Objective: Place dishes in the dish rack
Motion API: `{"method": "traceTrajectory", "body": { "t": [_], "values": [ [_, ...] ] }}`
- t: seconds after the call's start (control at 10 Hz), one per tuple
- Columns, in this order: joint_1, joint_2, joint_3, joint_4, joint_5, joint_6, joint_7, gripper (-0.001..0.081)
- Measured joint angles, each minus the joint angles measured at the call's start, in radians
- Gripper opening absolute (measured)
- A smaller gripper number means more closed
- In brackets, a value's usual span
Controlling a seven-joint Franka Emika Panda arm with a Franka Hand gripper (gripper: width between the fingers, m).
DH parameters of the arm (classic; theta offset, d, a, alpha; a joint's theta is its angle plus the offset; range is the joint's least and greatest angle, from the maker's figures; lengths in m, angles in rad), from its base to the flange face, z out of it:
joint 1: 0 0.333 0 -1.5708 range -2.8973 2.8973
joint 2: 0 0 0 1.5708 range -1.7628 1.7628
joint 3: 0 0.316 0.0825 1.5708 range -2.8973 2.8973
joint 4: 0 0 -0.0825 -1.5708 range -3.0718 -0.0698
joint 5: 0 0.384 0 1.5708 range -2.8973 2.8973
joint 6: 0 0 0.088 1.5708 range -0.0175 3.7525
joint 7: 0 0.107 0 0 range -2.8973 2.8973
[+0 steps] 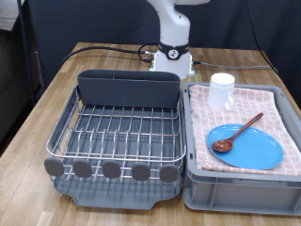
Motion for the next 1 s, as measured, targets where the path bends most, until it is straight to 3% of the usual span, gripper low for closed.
{"method": "traceTrajectory", "body": {
  "t": [0.4,1.0],
  "values": [
    [0.000,0.063,0.044,0.002,0.012,0.095,0.105,0.0802],
    [0.001,0.265,0.182,0.095,0.114,0.248,0.492,0.0802]
  ]
}}
